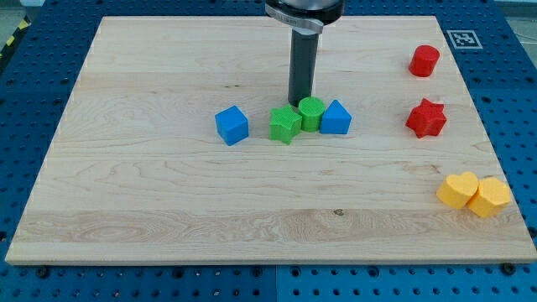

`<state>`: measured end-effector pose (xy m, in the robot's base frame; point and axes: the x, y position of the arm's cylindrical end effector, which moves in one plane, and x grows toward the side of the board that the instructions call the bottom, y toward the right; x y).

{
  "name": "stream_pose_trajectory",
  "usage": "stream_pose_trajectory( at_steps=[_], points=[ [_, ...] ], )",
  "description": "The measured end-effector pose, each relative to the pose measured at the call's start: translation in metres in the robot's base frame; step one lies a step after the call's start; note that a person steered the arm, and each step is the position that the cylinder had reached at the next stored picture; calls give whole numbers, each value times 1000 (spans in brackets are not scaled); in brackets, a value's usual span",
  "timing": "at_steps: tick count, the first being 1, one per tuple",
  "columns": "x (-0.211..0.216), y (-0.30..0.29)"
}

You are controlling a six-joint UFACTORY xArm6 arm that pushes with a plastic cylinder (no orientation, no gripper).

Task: Push the cube into the green star

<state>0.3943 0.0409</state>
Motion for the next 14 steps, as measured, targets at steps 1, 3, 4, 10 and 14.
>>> stream_pose_trajectory(
  at_steps=[1,3,4,10,14],
  points=[
    [0,1],
    [6,9],
    [13,14],
    [83,-188],
    [64,-137]
  ],
)
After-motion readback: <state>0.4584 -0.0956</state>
